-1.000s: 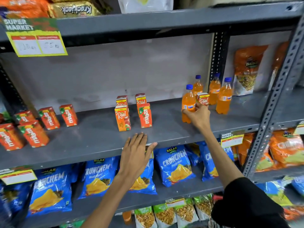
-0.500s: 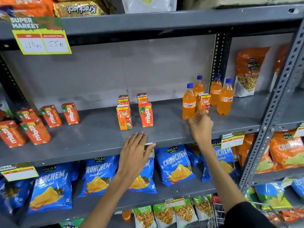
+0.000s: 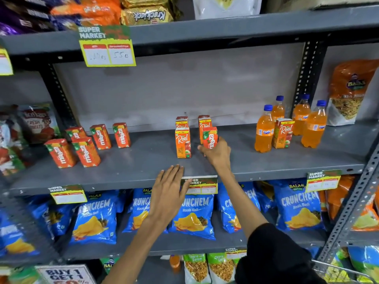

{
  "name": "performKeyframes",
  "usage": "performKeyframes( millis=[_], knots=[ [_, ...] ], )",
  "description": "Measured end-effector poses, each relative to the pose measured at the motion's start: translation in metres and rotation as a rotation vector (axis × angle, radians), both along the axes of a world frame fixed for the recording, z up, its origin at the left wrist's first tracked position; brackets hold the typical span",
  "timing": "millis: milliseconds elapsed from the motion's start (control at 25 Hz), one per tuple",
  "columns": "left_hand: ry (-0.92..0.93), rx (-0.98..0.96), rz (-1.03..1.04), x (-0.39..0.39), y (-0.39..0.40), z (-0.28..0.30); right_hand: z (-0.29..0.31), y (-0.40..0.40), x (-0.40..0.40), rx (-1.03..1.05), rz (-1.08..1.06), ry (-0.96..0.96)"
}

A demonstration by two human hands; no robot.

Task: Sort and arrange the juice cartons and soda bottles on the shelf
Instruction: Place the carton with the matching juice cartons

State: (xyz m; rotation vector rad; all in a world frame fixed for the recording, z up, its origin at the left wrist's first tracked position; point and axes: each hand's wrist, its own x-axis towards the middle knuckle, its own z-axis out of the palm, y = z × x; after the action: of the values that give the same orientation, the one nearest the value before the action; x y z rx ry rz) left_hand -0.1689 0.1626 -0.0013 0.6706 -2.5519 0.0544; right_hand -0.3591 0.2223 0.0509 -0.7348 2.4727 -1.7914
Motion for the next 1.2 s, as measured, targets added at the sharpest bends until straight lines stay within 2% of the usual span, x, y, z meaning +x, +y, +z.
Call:
performKeyframes(
  millis=[280, 440, 640, 840, 1000, 1200],
  knots=[
    [0.015, -0.021, 0.021, 0.012, -0.01, -0.003, -0.005, 0.021, 0.02, -0.082, -0.057, 0.054],
    [0.053, -0.024, 0.034, 0.038, -0.031, -0.004, -0.001, 0.022, 0.066, -0.104, 0.051, 0.112],
    [0.058, -0.005, 0.064, 0.095, -0.081, -0.003, 0.007, -0.056, 0.128, -0.102, 0.226, 0.082],
    [0.028, -0.003, 0.063, 0.146, -0.136, -0.002, 0.017, -0.155, 0.175, -0.079, 0.297, 0.054],
    [0.025, 0.002, 0.058, 0.158, -0.155, -0.002, 0.017, -0.205, 0.193, -0.027, 0.284, 0.07],
    [0.052, -0.013, 0.035, 0.159, -0.162, -0.007, 0.006, -0.218, 0.194, 0.001, 0.234, 0.074]
  ],
)
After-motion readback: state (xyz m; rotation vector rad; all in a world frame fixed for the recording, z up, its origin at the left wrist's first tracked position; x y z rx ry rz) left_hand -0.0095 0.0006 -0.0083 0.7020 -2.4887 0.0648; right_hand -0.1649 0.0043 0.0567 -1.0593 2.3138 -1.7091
